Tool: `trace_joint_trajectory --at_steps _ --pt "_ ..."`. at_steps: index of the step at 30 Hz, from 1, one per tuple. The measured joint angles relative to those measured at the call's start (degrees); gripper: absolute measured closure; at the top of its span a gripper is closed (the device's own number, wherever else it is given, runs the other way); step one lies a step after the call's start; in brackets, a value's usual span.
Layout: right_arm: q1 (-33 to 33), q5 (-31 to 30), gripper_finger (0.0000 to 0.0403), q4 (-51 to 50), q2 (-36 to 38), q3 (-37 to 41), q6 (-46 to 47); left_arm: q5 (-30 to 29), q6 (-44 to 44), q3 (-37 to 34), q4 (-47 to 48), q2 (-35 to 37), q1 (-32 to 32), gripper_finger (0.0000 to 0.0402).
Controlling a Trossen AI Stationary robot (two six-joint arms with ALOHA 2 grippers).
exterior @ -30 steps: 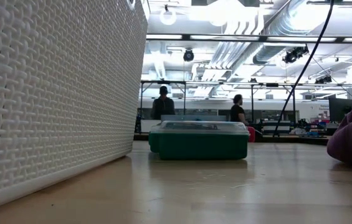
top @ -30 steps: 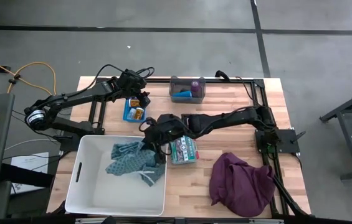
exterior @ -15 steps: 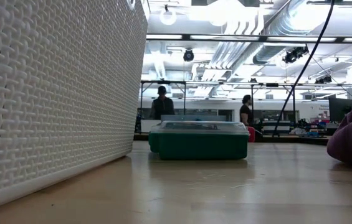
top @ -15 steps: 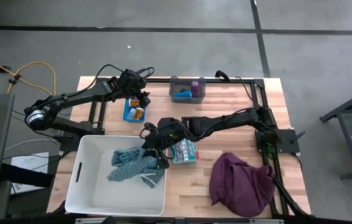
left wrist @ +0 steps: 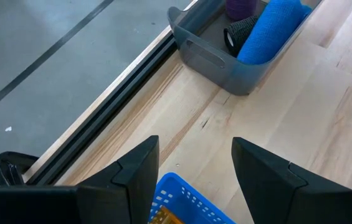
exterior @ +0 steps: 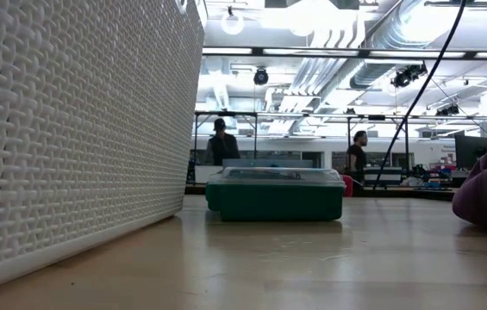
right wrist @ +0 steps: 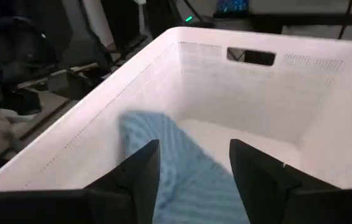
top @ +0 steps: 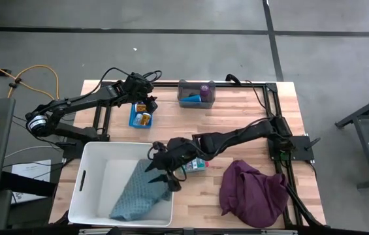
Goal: Pick & place medical supplies in basket/bin
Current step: Put the purple patient gown into the white laundry organizer
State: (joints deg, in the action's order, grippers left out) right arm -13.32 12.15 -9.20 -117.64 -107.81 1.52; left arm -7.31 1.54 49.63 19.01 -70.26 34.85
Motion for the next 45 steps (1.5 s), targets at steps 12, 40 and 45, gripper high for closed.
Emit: trace_joint_trajectory --at_steps 12,40,45 --pt "2.63 -17.10 0.0225 0.29 2.85 -0.02 -12.45 0.00 0.00 0.00 0.00 0.00 -0.01 0.0208" --pt "-10.07 -52.77 0.0226 -59.24 20.81 -0.02 17.90 0.00 0.00 0.00 -0.29 0.00 -0.02 0.0208" --pt "-14.69 -57.18 0.0226 -66.37 21.35 0.00 27.35 0.00 0.00 0.00 -0.29 0.00 -0.02 0.0208"
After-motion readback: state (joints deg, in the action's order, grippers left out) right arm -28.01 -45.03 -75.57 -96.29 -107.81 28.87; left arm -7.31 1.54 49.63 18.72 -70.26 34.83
